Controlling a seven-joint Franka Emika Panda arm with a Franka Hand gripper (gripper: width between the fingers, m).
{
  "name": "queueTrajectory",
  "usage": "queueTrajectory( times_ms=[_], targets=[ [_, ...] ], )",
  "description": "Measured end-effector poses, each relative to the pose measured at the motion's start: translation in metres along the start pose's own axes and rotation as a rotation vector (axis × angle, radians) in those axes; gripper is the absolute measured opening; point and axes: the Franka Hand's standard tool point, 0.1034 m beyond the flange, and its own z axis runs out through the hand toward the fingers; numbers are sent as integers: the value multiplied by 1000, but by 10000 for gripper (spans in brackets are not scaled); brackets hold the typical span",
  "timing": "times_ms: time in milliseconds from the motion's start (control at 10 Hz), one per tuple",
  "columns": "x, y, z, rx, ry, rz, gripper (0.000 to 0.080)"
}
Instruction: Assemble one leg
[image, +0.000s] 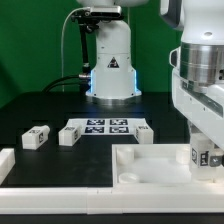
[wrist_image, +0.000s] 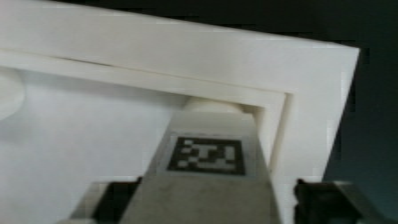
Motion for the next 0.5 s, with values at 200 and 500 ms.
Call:
queueTrajectory(
  times_ms=[200, 500],
  targets=[
    [0, 0, 2, 12, 4, -123, 610],
    [1, 0, 2, 30, 17, -519, 647]
  ],
)
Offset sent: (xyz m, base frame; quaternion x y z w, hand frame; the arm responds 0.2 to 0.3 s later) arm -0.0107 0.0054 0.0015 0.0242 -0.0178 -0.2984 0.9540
